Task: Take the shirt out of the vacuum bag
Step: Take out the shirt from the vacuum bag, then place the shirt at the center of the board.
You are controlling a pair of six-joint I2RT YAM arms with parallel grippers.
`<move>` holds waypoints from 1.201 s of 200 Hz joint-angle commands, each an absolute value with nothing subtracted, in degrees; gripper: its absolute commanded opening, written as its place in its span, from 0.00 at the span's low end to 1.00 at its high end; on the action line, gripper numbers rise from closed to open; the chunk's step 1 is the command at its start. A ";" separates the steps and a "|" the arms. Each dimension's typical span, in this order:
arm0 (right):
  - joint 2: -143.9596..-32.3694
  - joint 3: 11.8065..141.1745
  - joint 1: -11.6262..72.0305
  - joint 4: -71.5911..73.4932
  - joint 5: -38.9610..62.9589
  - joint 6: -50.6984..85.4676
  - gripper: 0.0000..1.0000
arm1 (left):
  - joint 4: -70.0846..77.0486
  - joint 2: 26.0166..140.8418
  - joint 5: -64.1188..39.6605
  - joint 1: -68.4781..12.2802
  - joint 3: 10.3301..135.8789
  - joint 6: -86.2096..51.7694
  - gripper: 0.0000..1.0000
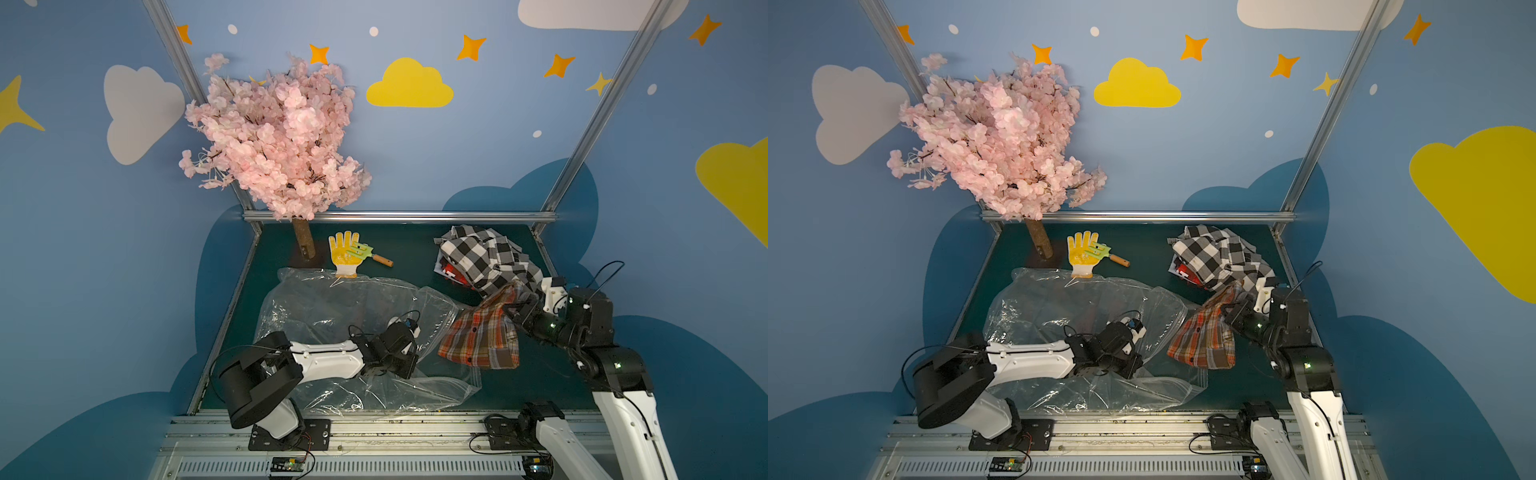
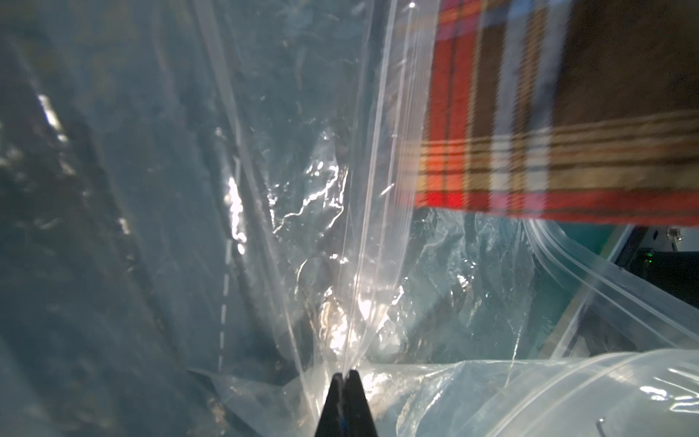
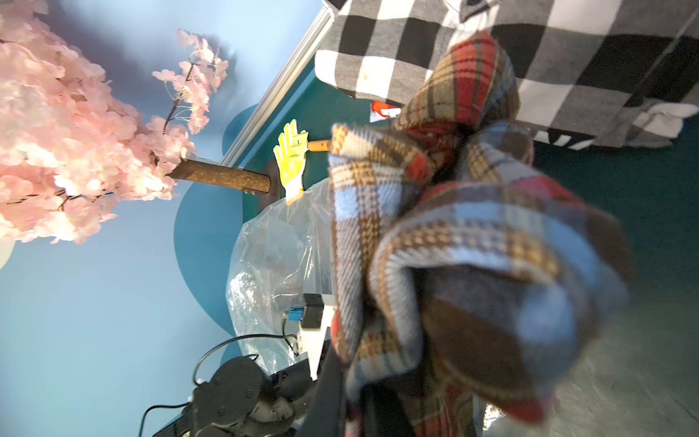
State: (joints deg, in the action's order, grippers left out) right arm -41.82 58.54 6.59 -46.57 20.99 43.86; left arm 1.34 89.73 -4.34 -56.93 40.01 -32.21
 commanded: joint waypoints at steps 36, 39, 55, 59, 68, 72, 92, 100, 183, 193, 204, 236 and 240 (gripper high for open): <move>-54.75 77.22 6.50 -39.12 28.46 41.26 0.00 | -1.76 90.26 -4.13 -55.76 40.22 -31.99 0.03; -55.56 78.15 6.50 -38.97 28.76 41.19 0.00 | -1.76 90.20 -4.15 -55.69 40.24 -32.01 0.03; -60.24 83.60 6.52 -38.12 30.98 40.85 0.00 | -1.76 89.95 -4.18 -55.61 39.85 -32.00 0.03; -61.43 84.85 6.58 -37.79 31.36 40.87 0.00 | -1.76 89.87 -4.21 -55.63 39.75 -32.05 0.03; -63.88 87.69 6.59 -37.02 32.05 40.74 0.00 | -1.67 89.77 -4.21 -55.55 39.50 -32.05 0.03; -65.03 88.93 6.61 -36.74 32.25 40.64 0.00 | -1.67 89.77 -4.20 -55.57 39.41 -32.00 0.03; -72.07 96.24 6.42 -36.91 34.25 39.61 0.00 | -1.58 89.67 -4.31 -55.29 39.20 -31.91 0.03; -74.79 99.18 6.46 -36.49 35.49 39.49 0.00 | -1.58 89.66 -4.31 -55.20 39.09 -31.99 0.03; -98.35 124.86 2.37 -35.46 38.10 40.26 0.00 | -0.97 88.51 -4.31 -54.23 36.52 -32.67 0.03; -99.66 124.64 1.46 -35.25 38.50 40.62 0.00 | -0.98 88.42 -4.37 -54.14 36.39 -32.68 0.03; -99.75 122.29 0.32 -35.25 39.28 40.44 0.00 | -1.05 88.12 -4.24 -54.14 36.16 -32.85 0.03; -92.79 102.77 -4.52 -27.89 38.64 40.59 0.00 | -0.87 87.96 -4.28 -53.97 35.76 -33.10 0.03; -91.97 100.77 -5.26 -27.00 39.09 40.60 0.00 | -1.00 88.02 -4.37 -54.00 35.85 -33.05 0.03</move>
